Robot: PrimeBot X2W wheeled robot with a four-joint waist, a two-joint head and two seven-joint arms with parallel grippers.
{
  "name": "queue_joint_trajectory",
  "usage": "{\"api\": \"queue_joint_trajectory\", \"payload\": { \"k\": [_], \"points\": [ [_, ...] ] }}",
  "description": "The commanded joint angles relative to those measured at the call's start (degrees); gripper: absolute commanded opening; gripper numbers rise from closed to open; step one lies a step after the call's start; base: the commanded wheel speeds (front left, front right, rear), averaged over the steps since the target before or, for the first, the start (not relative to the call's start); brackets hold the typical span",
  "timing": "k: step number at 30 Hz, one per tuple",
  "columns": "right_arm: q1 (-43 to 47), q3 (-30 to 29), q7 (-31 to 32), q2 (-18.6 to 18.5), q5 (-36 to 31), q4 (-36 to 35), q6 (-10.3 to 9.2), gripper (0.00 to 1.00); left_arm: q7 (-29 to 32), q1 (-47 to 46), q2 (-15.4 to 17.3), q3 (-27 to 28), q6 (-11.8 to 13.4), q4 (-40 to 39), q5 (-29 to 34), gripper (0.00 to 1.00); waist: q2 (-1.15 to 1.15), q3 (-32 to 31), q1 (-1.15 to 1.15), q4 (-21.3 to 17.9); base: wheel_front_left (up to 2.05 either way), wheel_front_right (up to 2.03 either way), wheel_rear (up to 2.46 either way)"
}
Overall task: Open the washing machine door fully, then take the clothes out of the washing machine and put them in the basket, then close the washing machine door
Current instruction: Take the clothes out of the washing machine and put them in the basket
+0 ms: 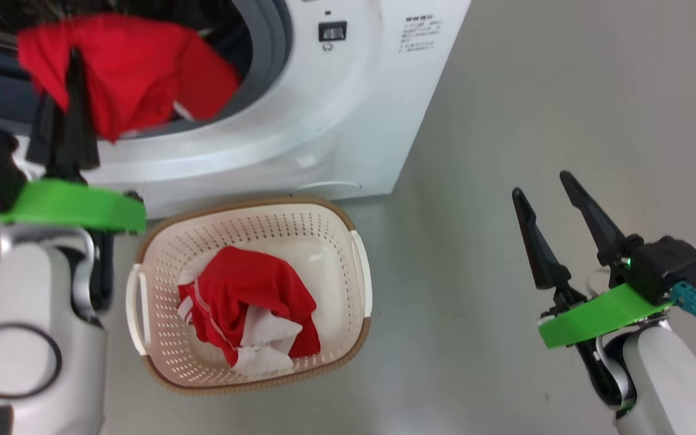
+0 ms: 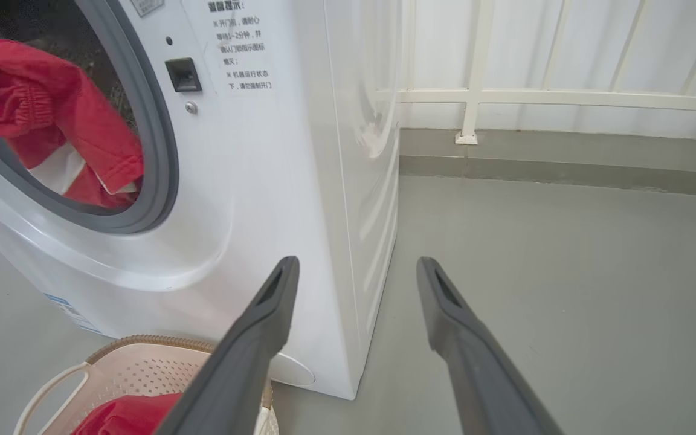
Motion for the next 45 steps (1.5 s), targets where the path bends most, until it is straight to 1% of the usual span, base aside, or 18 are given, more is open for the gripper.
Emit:
{"api": "queue_joint_trajectory", "payload": {
  "k": [1, 7, 12, 17, 20, 23, 27, 32, 35, 40, 42, 43, 45],
  "points": [
    [1.4, 1.1, -0.4, -0.2, -0.1, -1.0, 0.36, 1.00, -0.4, 2.2, 1.4, 2.0, -0.2, -2.6, 0.7, 0.00, 0.00, -2.7, 0.00, 1.0, 0.00, 0.00, 0.00],
    [3.1, 1.0, -0.4, 0.1, 0.0, -0.5, 0.36, 1.00, -0.4, 9.2, 0.6, 3.9, -1.2, -8.3, 3.1, 0.00, 0.00, -6.5, 0.00, 1.2, 0.00, 0.00, 0.00],
    [3.8, 0.9, -0.4, 0.4, 0.0, -0.4, 0.36, 1.00, -0.4, 13.3, 0.1, 5.2, -1.2, -12.6, 4.5, 0.00, 0.00, -8.4, 0.00, 0.7, 0.00, 0.00, 0.00],
    [4.3, 0.8, -0.4, 0.6, 0.0, -0.2, 0.36, 1.00, -0.4, 17.1, -1.1, 5.2, -1.3, -17.4, 5.5, 0.00, 0.00, -9.6, 0.00, 0.4, 0.00, 0.00, 0.00],
    [4.7, 0.9, -0.4, 0.9, 0.0, 0.0, 0.36, 1.00, -0.4, 19.7, -1.9, 4.9, -1.4, -19.0, 5.5, 0.00, 0.00, -10.6, 0.00, 0.2, 0.00, 0.00, 0.00],
    [4.9, 0.9, -0.4, 1.1, -0.1, 0.1, 0.36, 1.00, -0.4, 22.3, -2.7, 4.4, -1.4, -18.9, 5.1, 0.00, 0.00, -11.3, 0.00, 0.0, 0.00, 0.00, 0.00],
    [4.8, 1.3, -0.4, 1.1, 0.0, 0.1, 0.36, 1.00, -0.4, 25.1, -3.6, 2.9, -1.6, -16.3, 3.6, 0.00, 0.00, -11.5, 0.00, -0.5, 0.00, 0.00, 0.00],
    [4.6, 1.5, -0.4, 0.8, 0.4, -0.4, 0.36, 1.00, 0.3, 24.9, -4.1, 1.0, -1.5, -9.5, 0.7, 0.00, 0.00, -10.3, 0.00, -1.1, 0.00, 0.00, 0.00],
    [4.2, 1.6, -0.4, 0.7, 0.5, -0.7, 0.36, 1.00, 2.3, 23.6, -4.3, 0.0, -1.4, -3.9, -1.0, 0.00, 0.00, -9.2, 0.00, -1.4, 0.00, 0.00, 0.00],
    [3.4, 1.7, -0.4, 0.6, 0.7, -0.8, 0.36, 1.00, 8.0, 19.6, -4.4, -1.2, -1.4, 8.2, -4.1, 0.00, 0.00, -6.9, 0.00, -1.8, 0.00, 0.00, 0.00],
    [3.0, 1.9, -0.4, 0.7, 0.8, -0.9, 0.36, 1.00, 8.6, 17.4, -4.4, -1.7, -1.1, 12.8, -4.3, 0.00, 0.00, -5.9, 0.00, -2.1, 0.00, 0.00, 0.00],
    [3.0, 1.9, -0.4, 0.7, 0.8, -0.9, 0.36, 1.00, 8.6, 17.4, -4.4, -1.7, -1.1, 12.8, -4.3, 0.00, 0.00, -5.9, 0.00, -2.1, 0.00, 0.00, 0.00],
    [2.5, 2.4, -0.4, 0.9, 1.0, -0.8, 0.36, 1.00, 9.1, 15.4, -4.2, -2.4, -0.6, 17.6, -3.5, 0.00, 0.00, -5.1, 0.00, -2.7, 0.00, 0.00, 0.00]
  ]
}}
